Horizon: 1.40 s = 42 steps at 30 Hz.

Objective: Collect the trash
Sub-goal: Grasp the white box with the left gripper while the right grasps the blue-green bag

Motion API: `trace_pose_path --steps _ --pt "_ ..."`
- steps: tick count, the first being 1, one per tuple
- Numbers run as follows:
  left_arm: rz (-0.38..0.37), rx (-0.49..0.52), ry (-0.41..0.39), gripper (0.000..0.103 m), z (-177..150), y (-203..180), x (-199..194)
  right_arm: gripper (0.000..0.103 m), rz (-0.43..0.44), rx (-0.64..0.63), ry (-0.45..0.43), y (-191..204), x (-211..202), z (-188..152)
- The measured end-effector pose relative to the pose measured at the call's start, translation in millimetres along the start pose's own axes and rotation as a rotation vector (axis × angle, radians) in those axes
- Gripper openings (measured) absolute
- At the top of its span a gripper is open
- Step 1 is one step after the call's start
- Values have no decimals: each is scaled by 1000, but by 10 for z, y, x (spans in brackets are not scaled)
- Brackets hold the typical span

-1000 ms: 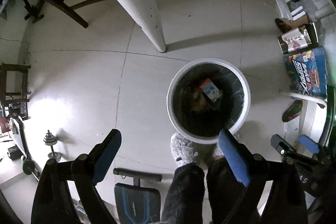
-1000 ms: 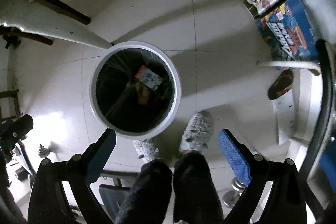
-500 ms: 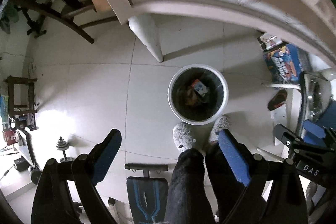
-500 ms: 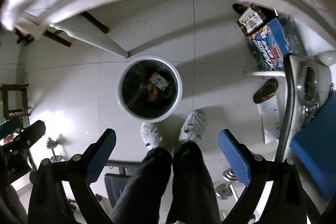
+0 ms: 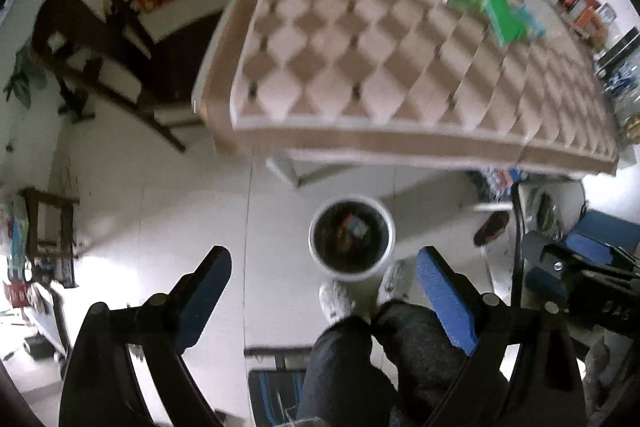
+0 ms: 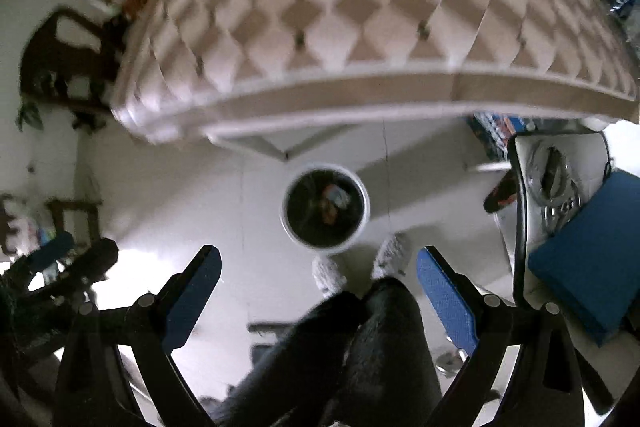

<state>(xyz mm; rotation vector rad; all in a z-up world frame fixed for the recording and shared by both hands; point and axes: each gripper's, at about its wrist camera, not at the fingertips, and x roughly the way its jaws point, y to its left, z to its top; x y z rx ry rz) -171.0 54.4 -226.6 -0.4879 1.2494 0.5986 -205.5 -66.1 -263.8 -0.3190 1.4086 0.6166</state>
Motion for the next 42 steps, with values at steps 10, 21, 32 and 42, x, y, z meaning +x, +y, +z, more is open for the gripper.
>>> trace_pose_path --steps 10,21,32,42 --pt "2 15 -79 95 1260 -597 -22 99 -8 160 -160 -680 -776 1162" --pt "-88 -68 68 94 3283 -1644 742 99 33 454 -79 -2180 -213 3201" --pt "-13 60 286 94 4028 -2437 1692 99 136 757 4 -2879 377 3935" --pt "94 39 200 82 3950 -2095 1602 99 165 801 42 -2579 677 4081"
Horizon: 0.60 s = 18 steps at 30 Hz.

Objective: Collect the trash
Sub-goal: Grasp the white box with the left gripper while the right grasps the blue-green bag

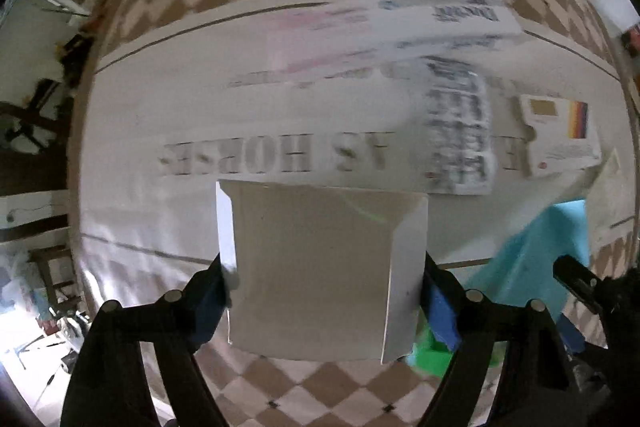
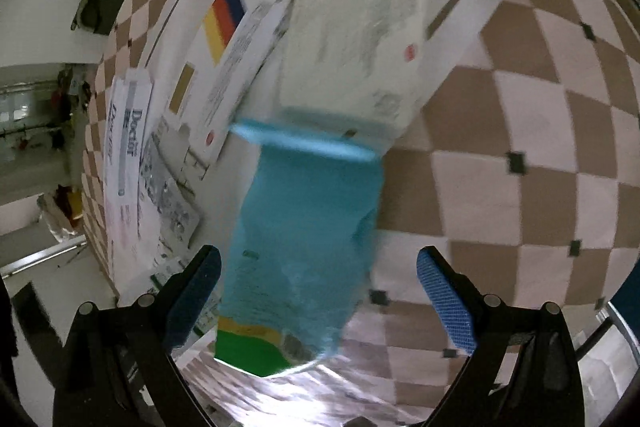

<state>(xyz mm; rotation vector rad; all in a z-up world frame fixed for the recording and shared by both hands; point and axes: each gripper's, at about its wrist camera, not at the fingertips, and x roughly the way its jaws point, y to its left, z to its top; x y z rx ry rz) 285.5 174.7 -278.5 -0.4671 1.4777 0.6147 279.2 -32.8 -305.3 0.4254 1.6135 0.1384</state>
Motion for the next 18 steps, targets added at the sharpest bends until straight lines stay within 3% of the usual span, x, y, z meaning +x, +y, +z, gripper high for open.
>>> trace_pose_path --steps 5,13,16,18 --pt "75 -26 -7 82 -123 277 51 101 -55 -54 12 356 264 -137" --pt "86 -63 -8 82 -181 458 81 102 -244 -183 58 727 654 -255" --pt "81 -69 -12 82 -178 502 102 98 -286 -220 39 791 685 -317" --pt "77 -74 -21 82 -217 566 95 89 -284 -242 21 806 666 -367"
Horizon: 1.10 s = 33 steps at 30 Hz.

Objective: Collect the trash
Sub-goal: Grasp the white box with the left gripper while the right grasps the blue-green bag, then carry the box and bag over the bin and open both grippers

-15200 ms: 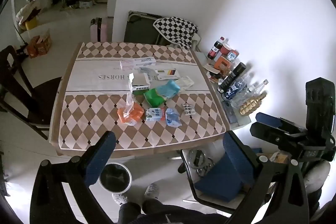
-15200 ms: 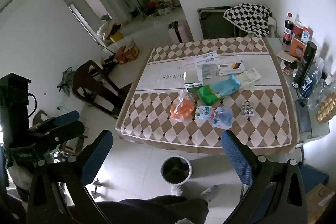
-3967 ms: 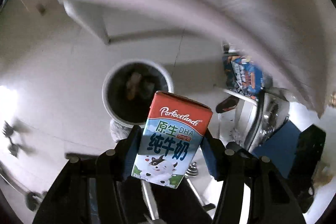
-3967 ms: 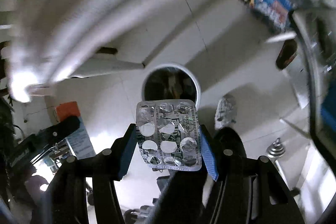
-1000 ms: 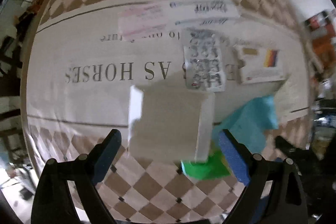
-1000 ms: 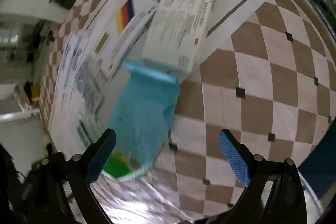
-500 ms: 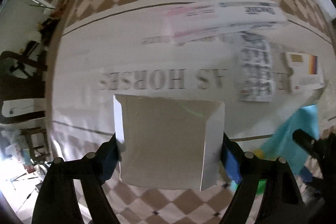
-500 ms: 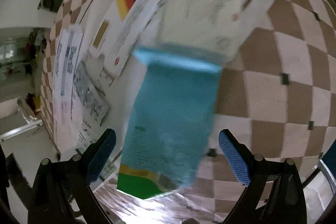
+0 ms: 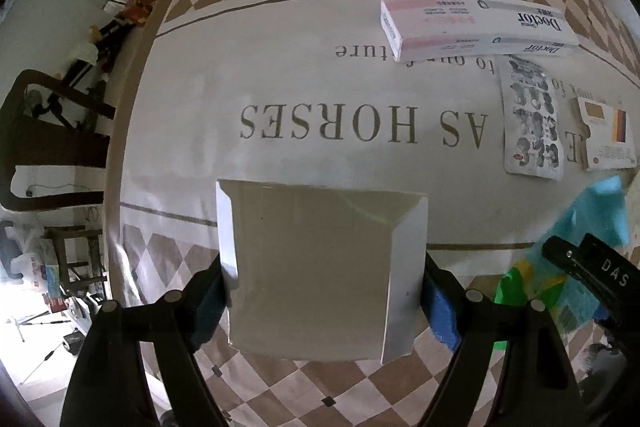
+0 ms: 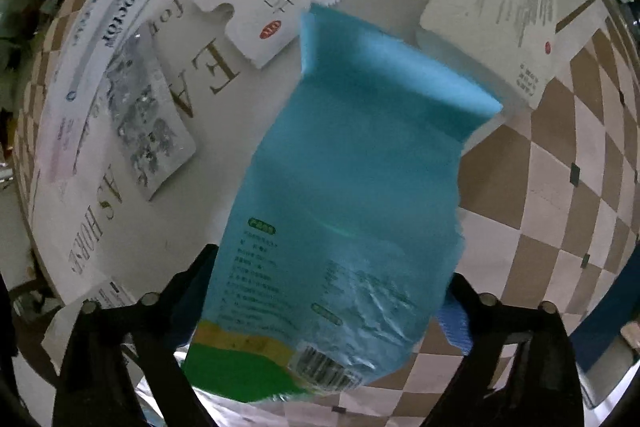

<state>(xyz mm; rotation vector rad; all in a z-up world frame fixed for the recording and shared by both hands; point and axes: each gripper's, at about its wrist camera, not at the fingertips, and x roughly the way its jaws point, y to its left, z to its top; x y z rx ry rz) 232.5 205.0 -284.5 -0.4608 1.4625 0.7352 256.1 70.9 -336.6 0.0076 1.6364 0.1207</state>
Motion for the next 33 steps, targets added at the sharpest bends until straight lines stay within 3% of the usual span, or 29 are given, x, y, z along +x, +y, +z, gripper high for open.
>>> trace_pose_path --steps 3,5,11,17,24,28,33 --pt "-9 -11 -21 82 -120 79 -69 75 5 -40 -19 26 -35 -76" --pt "-14 -14 -40 82 -216 151 -139 71 12 -79 -24 29 -64 -146" --pt "-32 -2 -110 82 -584 299 -430 69 -38 -316 -177 195 -312 -584" --pt "-54 21 -212 82 -1104 580 -744 69 -88 -491 -353 279 -601 -1262" --pt "-126 76 -321 82 -1961 1036 -1127 69 -60 -541 -484 -54 -1097 -2280" --pt "-165 114 -341 82 -2471 1264 -1217 69 -24 -509 -485 -375 -1272 -2940" --pt "-192 138 -298 82 -2985 1422 -1088 69 20 -447 -388 -769 -1087 -3696"
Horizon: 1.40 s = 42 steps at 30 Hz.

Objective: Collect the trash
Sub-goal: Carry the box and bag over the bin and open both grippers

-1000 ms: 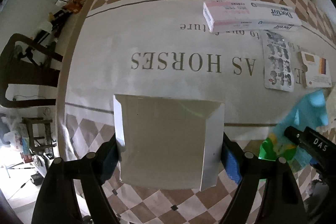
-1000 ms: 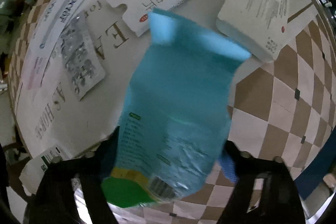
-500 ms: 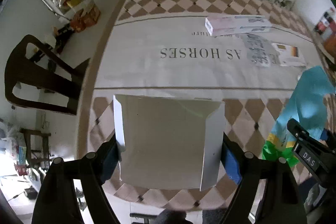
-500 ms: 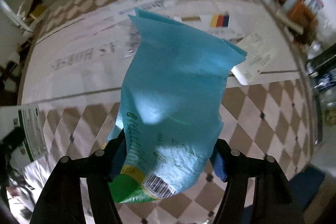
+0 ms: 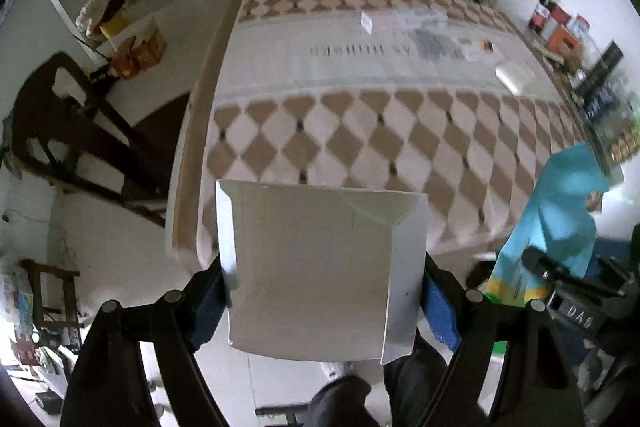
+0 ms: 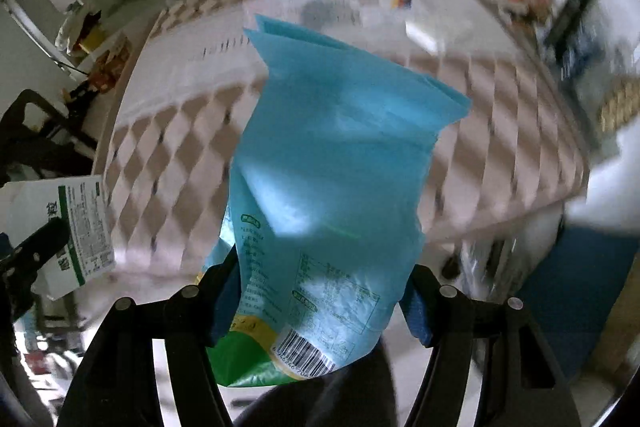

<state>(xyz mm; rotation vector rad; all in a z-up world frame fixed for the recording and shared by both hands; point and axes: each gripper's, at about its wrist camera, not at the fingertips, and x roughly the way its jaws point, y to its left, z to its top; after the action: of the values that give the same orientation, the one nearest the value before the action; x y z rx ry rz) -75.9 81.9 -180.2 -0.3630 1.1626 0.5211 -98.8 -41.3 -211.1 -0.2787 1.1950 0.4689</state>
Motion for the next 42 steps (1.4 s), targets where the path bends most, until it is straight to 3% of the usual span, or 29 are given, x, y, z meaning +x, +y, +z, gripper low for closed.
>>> trace_pose_path --steps 5,9,13,18,25,31,34,35,39,42 --pt "-18 -18 98 82 -537 20 273 69 14 5 124 -17 193 -803" --pt "-62 -93 222 82 -935 88 861 69 33 25 244 -72 653 -1319" --pt "-109 -168 341 82 -1278 156 1755 69 53 69 354 -178 1396 -1724" --pt "-237 -276 492 82 -1654 178 3015 69 71 144 450 -332 2547 -2130" --pt "-301 -385 566 84 -2048 204 4104 69 84 186 483 -413 3834 -2407" --pt "-300 -406 596 85 -2190 371 4404 69 109 186 504 -300 4597 -2558" --pt "-300 -410 609 92 -2232 478 4414 70 124 178 509 -237 4783 -2636" --pt "-304 -415 606 99 -2236 524 4391 73 132 174 516 -209 4846 -2660" --pt "-276 -424 583 99 -2242 680 4266 97 173 175 547 -184 4987 -2742" --pt "-236 -428 558 99 -2228 783 4133 101 190 155 543 -148 4974 -2733"
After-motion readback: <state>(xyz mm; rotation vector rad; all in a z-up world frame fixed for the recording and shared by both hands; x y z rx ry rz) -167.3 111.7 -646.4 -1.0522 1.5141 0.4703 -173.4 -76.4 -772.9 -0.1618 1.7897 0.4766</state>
